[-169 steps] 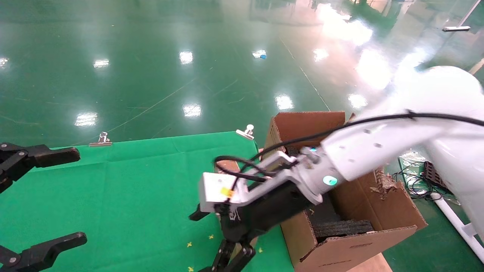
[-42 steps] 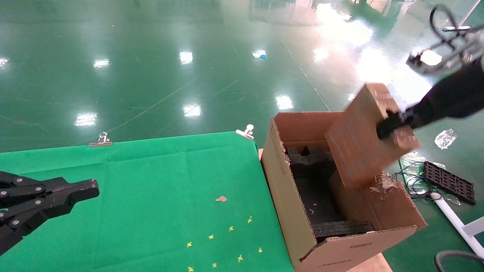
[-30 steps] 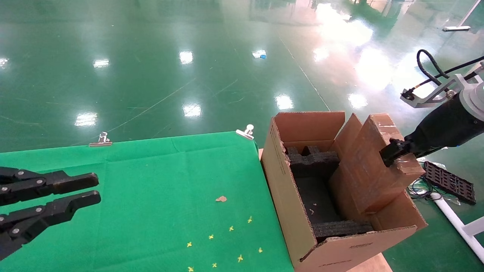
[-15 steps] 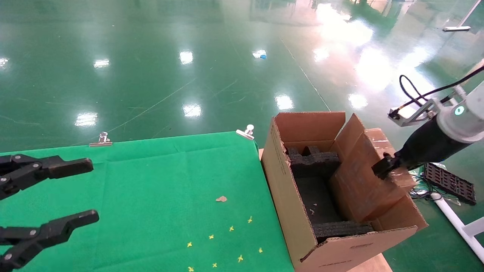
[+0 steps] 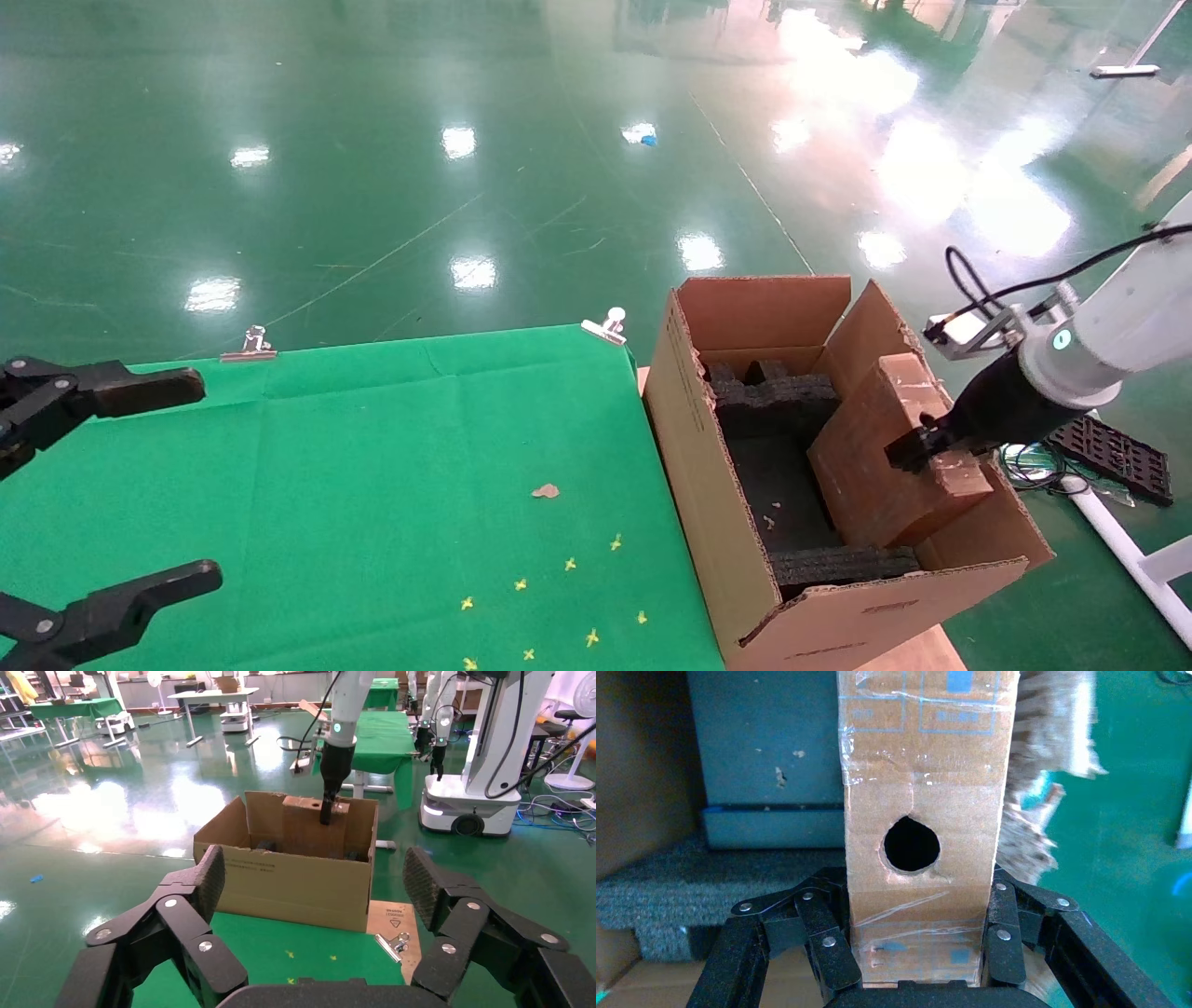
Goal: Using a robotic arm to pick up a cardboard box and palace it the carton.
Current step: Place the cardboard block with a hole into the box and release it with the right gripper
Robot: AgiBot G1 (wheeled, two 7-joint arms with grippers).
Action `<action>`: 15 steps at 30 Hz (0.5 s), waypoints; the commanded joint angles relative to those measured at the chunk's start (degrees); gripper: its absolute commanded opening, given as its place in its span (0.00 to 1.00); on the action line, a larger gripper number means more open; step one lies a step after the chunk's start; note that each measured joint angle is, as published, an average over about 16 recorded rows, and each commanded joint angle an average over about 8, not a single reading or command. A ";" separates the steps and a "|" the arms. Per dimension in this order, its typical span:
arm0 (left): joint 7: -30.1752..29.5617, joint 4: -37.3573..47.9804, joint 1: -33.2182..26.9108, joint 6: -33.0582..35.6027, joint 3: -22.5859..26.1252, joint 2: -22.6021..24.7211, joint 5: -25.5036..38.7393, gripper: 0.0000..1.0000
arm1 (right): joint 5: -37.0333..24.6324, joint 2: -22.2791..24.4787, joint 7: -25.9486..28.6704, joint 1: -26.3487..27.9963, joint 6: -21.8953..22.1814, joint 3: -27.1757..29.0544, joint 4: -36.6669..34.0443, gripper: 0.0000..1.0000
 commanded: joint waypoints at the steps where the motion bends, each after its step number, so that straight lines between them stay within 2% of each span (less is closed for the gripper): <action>1: 0.00 0.00 0.00 0.00 0.00 0.00 0.00 1.00 | 0.44 -0.48 -0.37 -1.51 0.94 0.18 -0.79 0.00; 8: 0.01 0.00 0.00 -0.01 0.02 -0.01 -0.01 1.00 | 3.16 -2.01 -3.77 -7.00 4.52 1.73 -4.12 0.00; 9: 0.01 0.00 -0.01 -0.01 0.02 -0.01 -0.02 1.00 | 3.51 -2.15 -4.40 -7.52 4.89 1.96 -4.58 0.06; 15: 0.02 0.00 -0.01 -0.02 0.04 -0.01 -0.03 1.00 | 4.76 -2.83 -8.19 -8.68 5.66 2.85 -6.99 0.81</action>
